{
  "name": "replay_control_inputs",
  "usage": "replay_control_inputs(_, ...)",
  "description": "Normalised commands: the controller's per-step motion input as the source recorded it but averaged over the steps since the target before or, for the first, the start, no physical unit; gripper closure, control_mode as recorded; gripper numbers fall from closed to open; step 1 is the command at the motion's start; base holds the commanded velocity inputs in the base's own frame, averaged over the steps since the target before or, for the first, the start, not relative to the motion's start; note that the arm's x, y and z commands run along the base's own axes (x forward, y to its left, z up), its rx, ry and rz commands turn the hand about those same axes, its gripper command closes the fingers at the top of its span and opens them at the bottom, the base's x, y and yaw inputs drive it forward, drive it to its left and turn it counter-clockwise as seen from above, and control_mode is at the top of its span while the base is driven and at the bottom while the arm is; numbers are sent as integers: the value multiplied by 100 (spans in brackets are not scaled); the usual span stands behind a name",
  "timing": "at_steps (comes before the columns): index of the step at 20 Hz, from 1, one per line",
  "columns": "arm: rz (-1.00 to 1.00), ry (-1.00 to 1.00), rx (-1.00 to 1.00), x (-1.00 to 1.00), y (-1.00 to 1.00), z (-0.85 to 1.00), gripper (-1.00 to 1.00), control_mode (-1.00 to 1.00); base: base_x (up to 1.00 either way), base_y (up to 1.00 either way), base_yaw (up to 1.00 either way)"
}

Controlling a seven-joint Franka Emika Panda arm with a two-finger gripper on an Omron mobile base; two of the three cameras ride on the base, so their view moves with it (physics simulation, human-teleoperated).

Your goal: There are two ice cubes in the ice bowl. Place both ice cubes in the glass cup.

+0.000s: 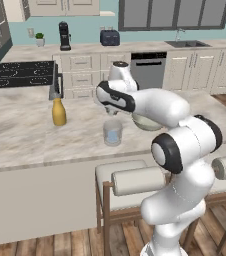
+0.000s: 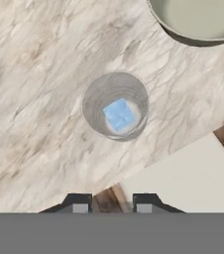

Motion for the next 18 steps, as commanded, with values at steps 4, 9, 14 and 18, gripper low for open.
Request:
replay_control_inputs(4,0,1,0,69,0,-14,100,-100,0,0,0)
replay_control_inputs(9,0,1,0,50,-6,-24,100,-100,0,0,0)
replay_control_inputs(14,0,1,0,26,-3,-40,100,-100,0,0,0)
replay_control_inputs(18,0,0,-2,27,0,-40,100,-100,0,0,0)
